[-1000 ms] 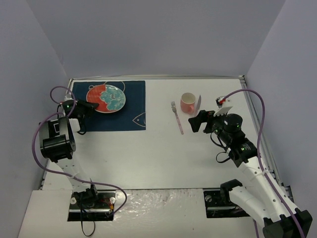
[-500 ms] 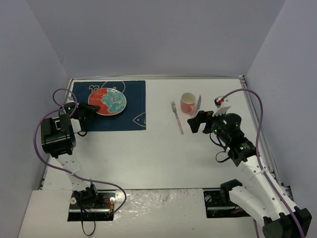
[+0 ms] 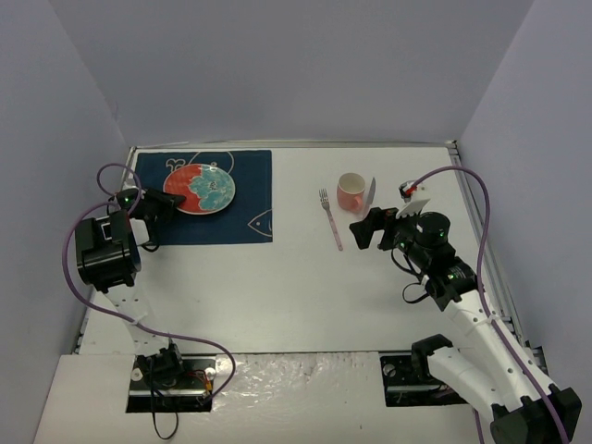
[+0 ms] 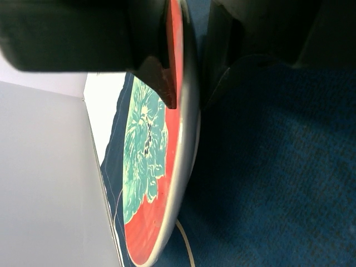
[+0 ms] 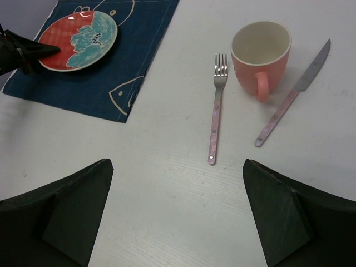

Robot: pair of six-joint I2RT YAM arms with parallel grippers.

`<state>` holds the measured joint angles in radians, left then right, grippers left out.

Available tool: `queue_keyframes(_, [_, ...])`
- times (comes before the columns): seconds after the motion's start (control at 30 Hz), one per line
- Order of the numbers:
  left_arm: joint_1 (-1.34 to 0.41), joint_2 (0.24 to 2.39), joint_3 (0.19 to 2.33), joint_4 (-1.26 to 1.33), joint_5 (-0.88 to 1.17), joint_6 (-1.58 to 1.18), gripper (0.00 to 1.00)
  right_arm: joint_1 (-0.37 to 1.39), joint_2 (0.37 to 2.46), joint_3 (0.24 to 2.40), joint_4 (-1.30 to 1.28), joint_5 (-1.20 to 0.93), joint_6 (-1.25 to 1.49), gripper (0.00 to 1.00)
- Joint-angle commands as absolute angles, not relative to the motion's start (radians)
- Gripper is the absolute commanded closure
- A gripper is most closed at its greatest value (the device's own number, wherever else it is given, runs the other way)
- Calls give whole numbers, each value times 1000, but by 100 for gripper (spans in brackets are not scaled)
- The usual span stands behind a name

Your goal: Set the dinner table for one person

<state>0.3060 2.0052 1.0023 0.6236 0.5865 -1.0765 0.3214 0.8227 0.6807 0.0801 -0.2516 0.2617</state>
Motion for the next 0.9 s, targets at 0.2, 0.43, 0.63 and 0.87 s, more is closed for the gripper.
queue_keyframes(0.2, [319, 1950, 1103, 569, 588, -1008, 71, 318, 802, 677, 164, -262, 252, 0])
queue_keyframes(0.43, [320, 1940, 1120, 469, 562, -971, 58, 318, 801, 676, 166, -265, 253, 0])
queue_keyframes(0.63, [320, 1904, 1167, 293, 495, -889, 42, 318, 791, 674, 165, -264, 254, 0])
queue_keyframes(0.87, [319, 1858, 1248, 65, 400, -794, 18, 318, 787, 675, 164, -259, 255, 0])
